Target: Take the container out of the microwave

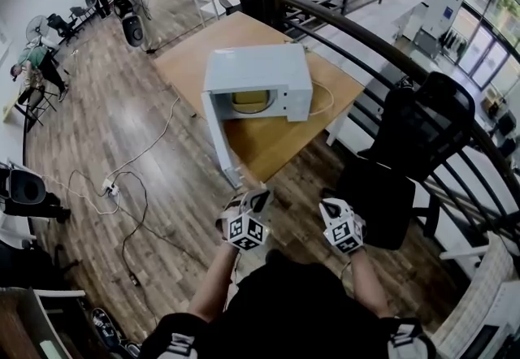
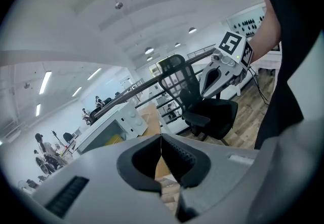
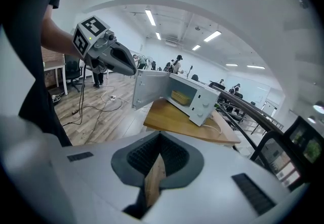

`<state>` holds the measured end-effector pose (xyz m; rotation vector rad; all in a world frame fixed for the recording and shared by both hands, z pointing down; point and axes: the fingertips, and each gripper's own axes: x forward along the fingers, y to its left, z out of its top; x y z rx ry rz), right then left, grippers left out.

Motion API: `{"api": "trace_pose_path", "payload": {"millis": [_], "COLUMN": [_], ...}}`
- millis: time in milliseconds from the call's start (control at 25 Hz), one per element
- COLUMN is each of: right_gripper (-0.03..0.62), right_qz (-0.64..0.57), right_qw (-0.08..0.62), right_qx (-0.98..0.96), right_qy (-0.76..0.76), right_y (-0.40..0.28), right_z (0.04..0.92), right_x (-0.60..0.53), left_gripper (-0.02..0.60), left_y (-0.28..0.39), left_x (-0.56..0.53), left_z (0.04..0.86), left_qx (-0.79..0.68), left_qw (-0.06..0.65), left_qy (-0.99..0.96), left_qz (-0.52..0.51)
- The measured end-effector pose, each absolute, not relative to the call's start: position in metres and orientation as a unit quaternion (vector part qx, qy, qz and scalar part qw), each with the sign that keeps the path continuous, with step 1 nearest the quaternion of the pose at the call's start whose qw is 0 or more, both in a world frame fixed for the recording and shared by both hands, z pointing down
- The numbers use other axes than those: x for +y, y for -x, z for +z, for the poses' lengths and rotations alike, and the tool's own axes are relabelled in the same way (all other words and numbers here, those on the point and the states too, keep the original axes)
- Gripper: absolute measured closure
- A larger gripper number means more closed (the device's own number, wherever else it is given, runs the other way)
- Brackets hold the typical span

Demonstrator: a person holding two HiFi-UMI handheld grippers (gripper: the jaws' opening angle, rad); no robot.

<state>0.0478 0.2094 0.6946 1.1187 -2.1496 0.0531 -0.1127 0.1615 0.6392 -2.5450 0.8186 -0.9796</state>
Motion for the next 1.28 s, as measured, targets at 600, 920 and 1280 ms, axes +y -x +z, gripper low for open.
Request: {"api": "trace_pose_path", "payload": {"millis": [600,920,1280], "right_gripper": [0.597,0.597,0.597], "right_qz": [0.030,0.028,0.015], "right_qw": [0.365,0.368,0.355], "right_qx": [-0.827,-0.837,-0.859], "right_qy": [-0.426,-0.403,-0.370], "right_y": [-0.018,-0.019,-0.037], "right_z": [0.710,0.714,0.713], "right_x": [0.187,0.156,0.102], "left_gripper": [0.578,0.578,0.578], "left_y": [0.126,0.102,0.075], "left_x": [0.122,0.111,0.065], "left_z": [0.629,0.629,0.621], "left_qx": [0.270,0.260,0.287], "left_qw": [0.174,0.172,0.162], "left_qy": [0.888,0.892,0.882], "left_qz": [-0.328,-0.329,-0.337]}}
